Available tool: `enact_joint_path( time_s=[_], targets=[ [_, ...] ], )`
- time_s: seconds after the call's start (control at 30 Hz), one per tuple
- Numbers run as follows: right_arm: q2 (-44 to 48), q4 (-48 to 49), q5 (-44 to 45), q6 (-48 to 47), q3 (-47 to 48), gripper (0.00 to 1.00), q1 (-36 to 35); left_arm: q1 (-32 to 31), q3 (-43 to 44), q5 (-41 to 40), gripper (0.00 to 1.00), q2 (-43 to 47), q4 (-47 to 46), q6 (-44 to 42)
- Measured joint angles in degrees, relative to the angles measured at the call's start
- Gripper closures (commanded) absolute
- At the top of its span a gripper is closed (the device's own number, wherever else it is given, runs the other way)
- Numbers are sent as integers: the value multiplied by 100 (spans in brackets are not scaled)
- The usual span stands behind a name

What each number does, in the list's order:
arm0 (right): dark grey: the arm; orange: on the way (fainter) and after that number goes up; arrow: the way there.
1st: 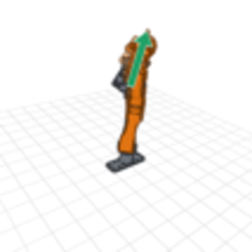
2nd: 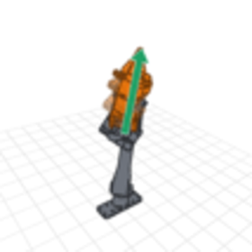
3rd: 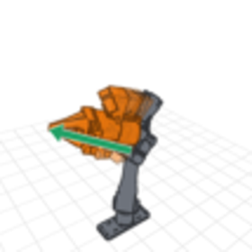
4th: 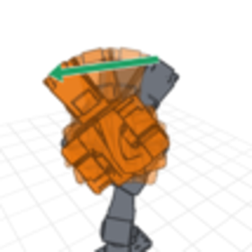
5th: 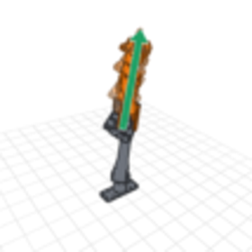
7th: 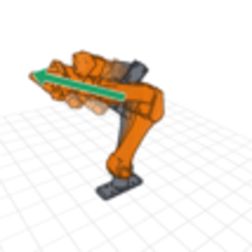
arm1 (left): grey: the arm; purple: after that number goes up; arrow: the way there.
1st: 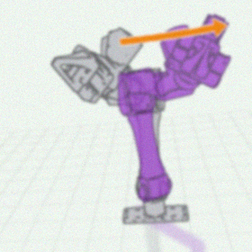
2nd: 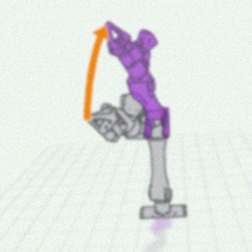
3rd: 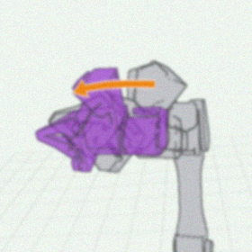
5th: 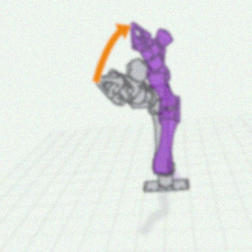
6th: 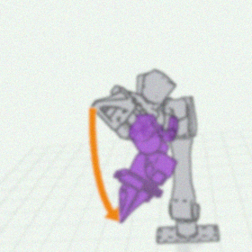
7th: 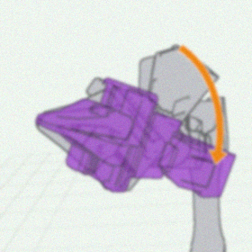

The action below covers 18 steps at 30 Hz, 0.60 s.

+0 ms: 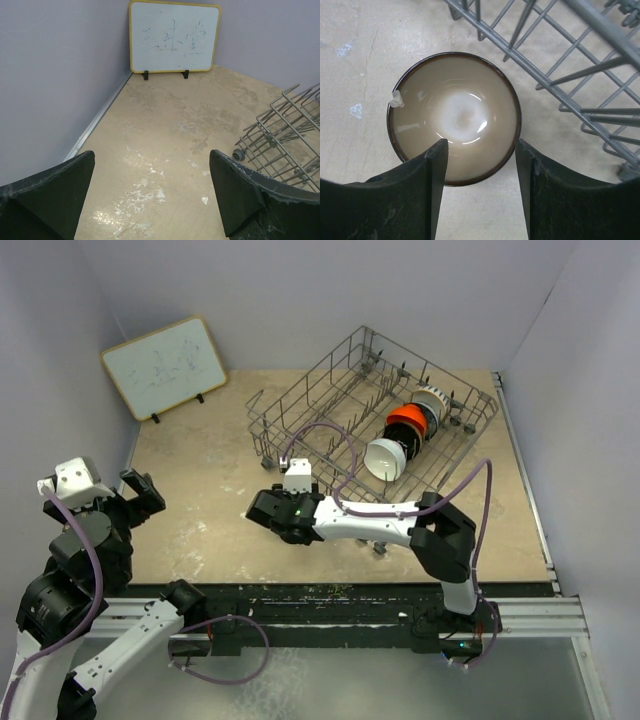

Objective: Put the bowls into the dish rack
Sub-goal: Pick up the bowl from the center of the board.

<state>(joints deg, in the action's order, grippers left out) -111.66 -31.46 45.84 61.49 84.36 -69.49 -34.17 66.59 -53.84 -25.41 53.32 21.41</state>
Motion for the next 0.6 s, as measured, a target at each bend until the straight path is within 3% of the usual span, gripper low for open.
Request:
enact_joint_path(
  time_s=[0.3,0.6],
  targets=[
    [225,-219,98,0,-142,37,-22,0,-61,33,1,-4,-48,2],
    [203,417,-402,-291,-785,44,192,0,-61,31,1,-4,-46,2]
  ],
)
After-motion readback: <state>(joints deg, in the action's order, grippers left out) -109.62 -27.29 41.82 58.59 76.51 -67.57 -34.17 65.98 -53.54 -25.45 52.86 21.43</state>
